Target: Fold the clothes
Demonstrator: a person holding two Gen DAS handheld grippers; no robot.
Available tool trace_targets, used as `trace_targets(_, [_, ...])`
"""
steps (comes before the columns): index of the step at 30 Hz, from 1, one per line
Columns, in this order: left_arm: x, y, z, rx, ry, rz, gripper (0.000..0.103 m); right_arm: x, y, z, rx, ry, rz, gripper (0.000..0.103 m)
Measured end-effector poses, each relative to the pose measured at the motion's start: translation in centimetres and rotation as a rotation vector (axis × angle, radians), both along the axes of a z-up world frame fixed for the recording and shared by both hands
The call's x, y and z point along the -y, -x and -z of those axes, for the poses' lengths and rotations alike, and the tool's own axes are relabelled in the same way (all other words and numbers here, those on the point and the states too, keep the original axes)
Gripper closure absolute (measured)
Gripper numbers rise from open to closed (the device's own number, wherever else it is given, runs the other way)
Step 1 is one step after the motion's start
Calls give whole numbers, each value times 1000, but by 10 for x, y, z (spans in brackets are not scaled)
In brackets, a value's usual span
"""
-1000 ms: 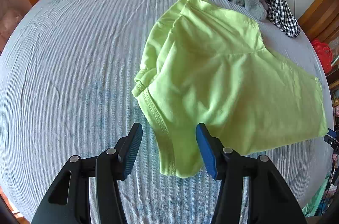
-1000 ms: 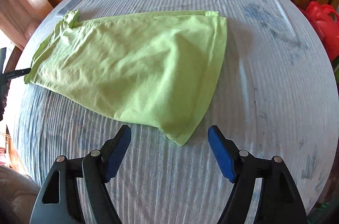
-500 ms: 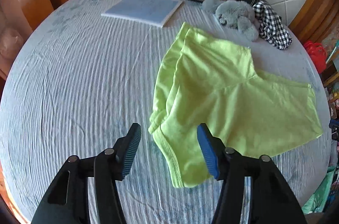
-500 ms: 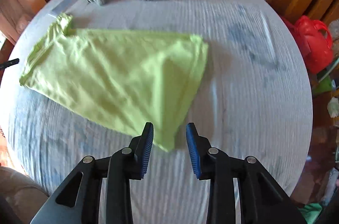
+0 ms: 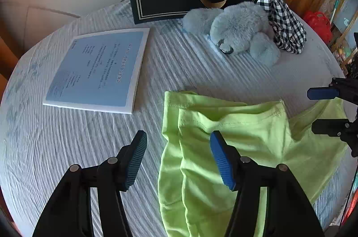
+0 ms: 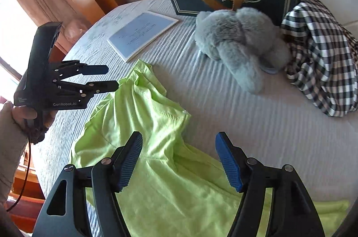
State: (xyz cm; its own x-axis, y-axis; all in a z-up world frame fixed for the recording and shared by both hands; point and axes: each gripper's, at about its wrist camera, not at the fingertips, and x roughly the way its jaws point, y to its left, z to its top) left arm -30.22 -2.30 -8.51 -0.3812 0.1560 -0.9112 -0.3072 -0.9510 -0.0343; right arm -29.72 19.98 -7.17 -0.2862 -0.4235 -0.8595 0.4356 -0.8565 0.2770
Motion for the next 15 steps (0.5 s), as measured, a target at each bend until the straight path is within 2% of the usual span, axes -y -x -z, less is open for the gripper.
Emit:
trace_targets(2, [-1,14,10,1,9,31,43,13,10,11,18,-2,-9,36])
trace_targets(4, [-1,23,16,21,-34,53,43,21,18,20,25,-7,-18,36])
trace_targets(8, [-8,32,27,45,-72,90,43,33,32,31,44,-13,-34,36])
trace_targets(10, [-16,30,29,22,-41,115,44,39,37,35,50,-22,-46,40])
trace_targets(11, [-20,29,30,10,-25,128,50,43,37,38,50,-36,-62,46])
trace_targets(12, [-24,28,29,-7,2,141,58,48,37,40,49,-61,-84,67])
trace_targets(13, [-26,27,27,-5,-15,153,85,54,36,43,43,-85,-108,84])
trace_targets(14, [-27,28,25,4,-23,147,99,58,34,43,27,-96,-128,86])
trace_targets(15, [-27,27,21,-12,-16,142,99,62,33,42,12,-106,-146,94])
